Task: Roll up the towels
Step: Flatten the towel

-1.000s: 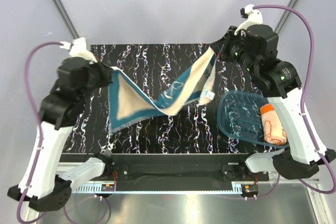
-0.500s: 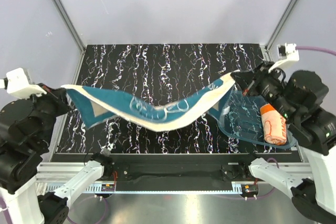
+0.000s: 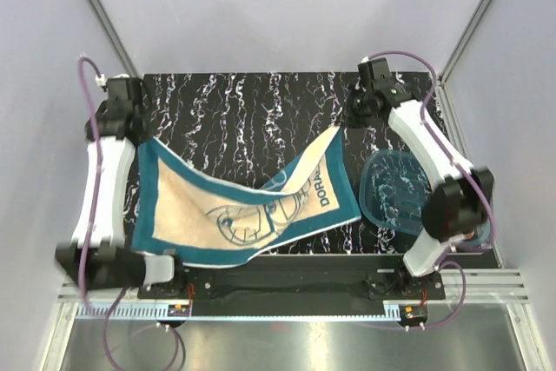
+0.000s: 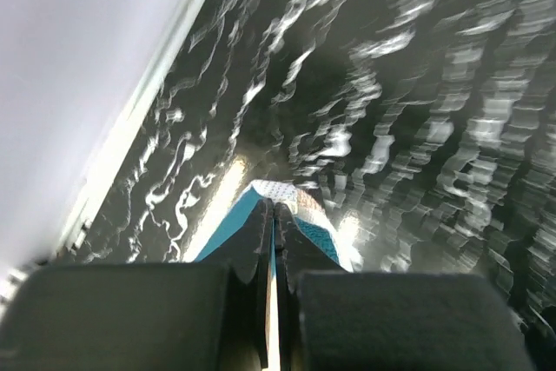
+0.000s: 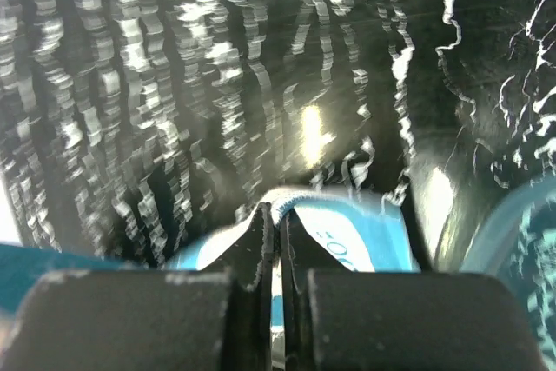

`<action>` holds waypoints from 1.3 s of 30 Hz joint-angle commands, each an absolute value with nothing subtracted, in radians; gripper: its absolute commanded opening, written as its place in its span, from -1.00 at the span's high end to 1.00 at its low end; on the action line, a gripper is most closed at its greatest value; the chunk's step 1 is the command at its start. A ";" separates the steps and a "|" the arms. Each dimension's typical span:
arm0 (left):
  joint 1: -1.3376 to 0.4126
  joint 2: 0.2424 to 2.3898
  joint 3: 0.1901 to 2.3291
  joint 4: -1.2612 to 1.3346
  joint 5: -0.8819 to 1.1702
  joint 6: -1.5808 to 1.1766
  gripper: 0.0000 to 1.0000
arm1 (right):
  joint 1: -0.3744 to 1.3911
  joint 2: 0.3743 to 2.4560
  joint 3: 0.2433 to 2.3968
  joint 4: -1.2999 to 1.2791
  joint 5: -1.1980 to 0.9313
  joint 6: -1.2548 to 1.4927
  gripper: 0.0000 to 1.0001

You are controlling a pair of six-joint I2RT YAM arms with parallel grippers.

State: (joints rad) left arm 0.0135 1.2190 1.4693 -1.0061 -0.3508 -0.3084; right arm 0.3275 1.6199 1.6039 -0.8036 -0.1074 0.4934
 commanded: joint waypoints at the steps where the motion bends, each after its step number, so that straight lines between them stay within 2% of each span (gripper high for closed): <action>1: 0.138 1.387 1.428 -0.830 -0.204 -0.296 1.00 | 0.276 1.771 1.692 -0.712 -0.176 0.497 1.00; 4: 0.164 1.599 1.475 -0.779 -0.244 -0.295 1.00 | 0.244 1.953 1.787 -0.696 -0.210 0.495 1.00; 7: 0.167 1.803 1.612 -0.813 -0.282 -0.295 1.00 | 0.229 2.119 1.941 -0.704 -0.251 0.488 1.00; 14: 0.199 2.060 1.871 -0.822 -0.301 -0.287 1.00 | 0.198 2.400 2.259 -0.796 -0.271 0.477 1.00; 19: 0.221 2.207 2.049 -0.861 -0.282 -0.270 1.00 | 0.144 2.532 2.374 -0.792 -0.310 0.503 1.00; 24: 0.224 2.275 2.178 -0.850 -0.301 -0.256 1.00 | 0.091 2.595 2.456 -0.827 -0.302 0.514 1.00; 25: 0.225 2.298 2.193 -0.851 -0.299 -0.255 1.00 | 0.081 2.594 2.441 -0.821 -0.304 0.517 0.79; 27: 0.229 2.318 2.236 -0.857 -0.288 -0.253 1.00 | 0.069 2.594 2.430 -0.795 -0.328 0.531 0.69; 30: 0.229 2.339 2.232 -0.847 -0.265 -0.256 1.00 | 0.054 2.612 2.444 -0.784 -0.362 0.541 0.70; 35: 0.230 2.301 2.163 -0.795 -0.242 -0.259 1.00 | 0.054 2.635 2.461 -0.769 -0.419 0.549 0.87; 39: 0.229 2.283 2.160 -0.784 -0.227 -0.259 1.00 | 0.052 2.643 2.462 -0.746 -0.460 0.558 0.58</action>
